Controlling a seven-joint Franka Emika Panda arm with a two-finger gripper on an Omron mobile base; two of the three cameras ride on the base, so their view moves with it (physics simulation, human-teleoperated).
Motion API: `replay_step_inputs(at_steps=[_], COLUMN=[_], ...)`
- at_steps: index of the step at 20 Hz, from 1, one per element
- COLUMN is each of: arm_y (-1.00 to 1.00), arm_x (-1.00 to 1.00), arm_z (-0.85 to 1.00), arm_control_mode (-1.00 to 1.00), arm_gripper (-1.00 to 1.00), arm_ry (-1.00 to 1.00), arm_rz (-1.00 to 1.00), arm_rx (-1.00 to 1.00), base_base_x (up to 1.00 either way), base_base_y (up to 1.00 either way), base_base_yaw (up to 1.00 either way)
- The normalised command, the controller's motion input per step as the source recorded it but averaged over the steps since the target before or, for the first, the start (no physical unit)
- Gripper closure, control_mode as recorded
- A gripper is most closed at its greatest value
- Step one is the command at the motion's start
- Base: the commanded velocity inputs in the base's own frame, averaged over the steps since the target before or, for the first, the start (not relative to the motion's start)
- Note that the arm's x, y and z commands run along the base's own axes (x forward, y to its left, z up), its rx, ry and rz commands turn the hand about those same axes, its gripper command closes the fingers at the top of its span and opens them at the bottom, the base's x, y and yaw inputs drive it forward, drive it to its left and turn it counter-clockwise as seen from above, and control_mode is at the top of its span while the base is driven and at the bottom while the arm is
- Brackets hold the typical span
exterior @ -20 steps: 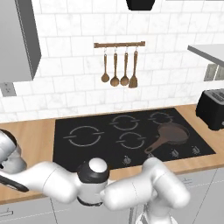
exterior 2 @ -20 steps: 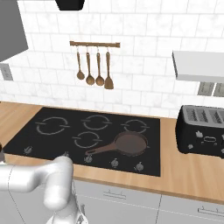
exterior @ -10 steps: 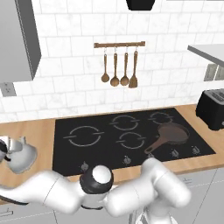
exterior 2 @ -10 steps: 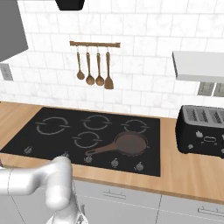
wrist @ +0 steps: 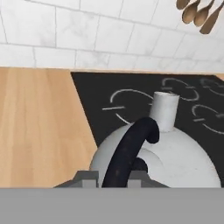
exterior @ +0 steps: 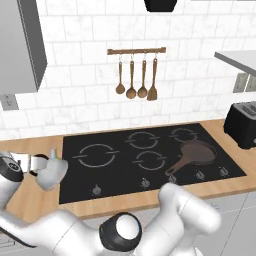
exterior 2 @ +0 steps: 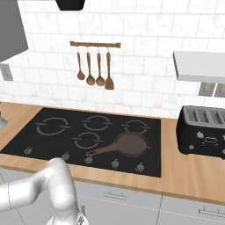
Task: Pick the kettle from the counter and place it on a stove burner. Then turn the burner on.
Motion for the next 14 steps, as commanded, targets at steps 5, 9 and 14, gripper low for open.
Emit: replay_step_inputs(at_steps=[5, 9, 14], arm_y=[-1.0, -1.0, -0.99], arm_x=[0.74, 1.0, 0.94], arm_z=[0.07, 0.28, 0.24], arm_control_mode=[-1.0, -1.0, -1.0], arm_gripper=[1.0, 1.0, 1.0], arm_ry=[-0.13, -0.18, -0.07], arm_rz=[-0.02, 0.06, 0.18], arm_rx=[0.05, 0.16, 0.26], base_base_x=[0.0, 0.0, 0.0], base_base_y=[0.0, 0.0, 0.0], base_base_yaw=[0.0, 0.0, 0.0])
